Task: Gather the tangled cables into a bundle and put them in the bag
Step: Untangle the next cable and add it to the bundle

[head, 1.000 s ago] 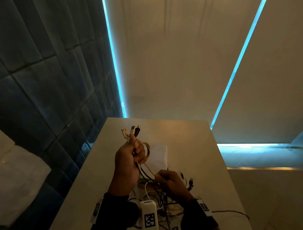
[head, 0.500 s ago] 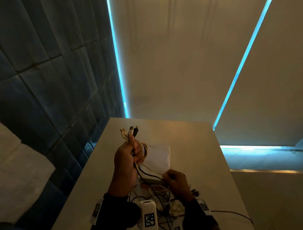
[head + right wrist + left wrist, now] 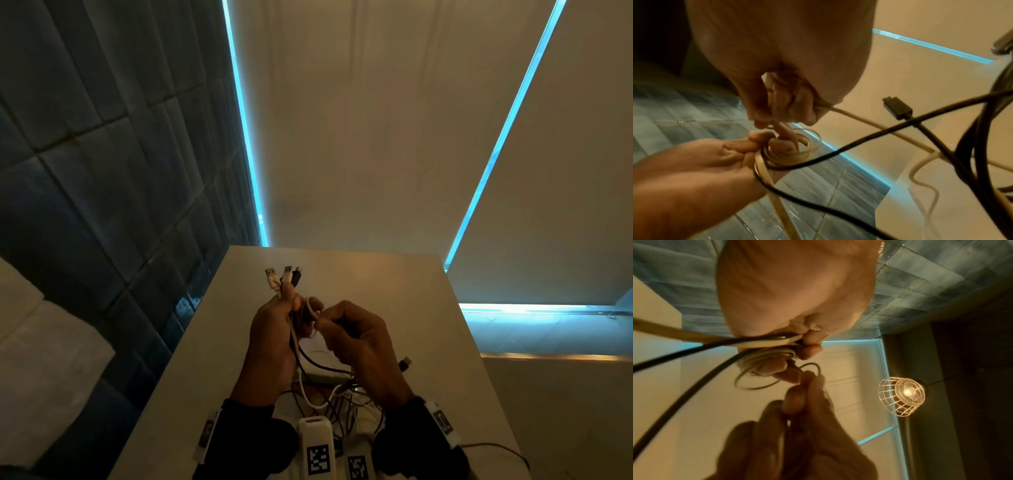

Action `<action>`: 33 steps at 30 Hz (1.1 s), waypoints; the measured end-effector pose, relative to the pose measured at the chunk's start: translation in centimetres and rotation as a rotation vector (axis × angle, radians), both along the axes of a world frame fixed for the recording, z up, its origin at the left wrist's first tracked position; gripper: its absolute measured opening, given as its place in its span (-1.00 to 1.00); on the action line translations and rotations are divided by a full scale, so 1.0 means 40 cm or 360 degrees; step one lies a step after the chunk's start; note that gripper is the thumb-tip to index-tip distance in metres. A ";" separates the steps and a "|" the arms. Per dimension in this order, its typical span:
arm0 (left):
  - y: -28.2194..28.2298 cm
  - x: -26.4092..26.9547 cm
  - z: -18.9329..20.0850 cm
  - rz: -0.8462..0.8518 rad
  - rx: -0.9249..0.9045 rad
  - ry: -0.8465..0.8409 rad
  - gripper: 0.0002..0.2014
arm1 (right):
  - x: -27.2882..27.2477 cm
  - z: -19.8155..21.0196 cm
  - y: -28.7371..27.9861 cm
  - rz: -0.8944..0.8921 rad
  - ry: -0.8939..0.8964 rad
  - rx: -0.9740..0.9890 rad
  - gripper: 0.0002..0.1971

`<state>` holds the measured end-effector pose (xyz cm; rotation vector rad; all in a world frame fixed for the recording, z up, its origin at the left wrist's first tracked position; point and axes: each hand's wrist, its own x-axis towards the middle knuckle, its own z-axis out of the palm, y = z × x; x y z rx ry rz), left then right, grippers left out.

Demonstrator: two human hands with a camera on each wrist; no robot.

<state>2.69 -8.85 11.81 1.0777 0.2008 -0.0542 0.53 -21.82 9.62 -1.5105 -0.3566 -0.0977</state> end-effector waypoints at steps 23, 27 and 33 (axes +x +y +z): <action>0.006 0.003 0.003 -0.0032 -0.0407 -0.0124 -0.59 | 0.049 -0.261 -0.040 -0.0051 0.0402 -0.0396 -0.74; 0.016 0.005 0.009 -0.0044 -0.0395 -0.0185 -0.59 | 0.056 -0.316 -0.062 -0.0092 0.0407 -0.0456 -0.80; 0.033 0.007 0.013 -0.0041 -0.0382 -0.0180 -0.56 | 0.044 -0.406 -0.097 -0.0143 0.0475 -0.0682 -0.74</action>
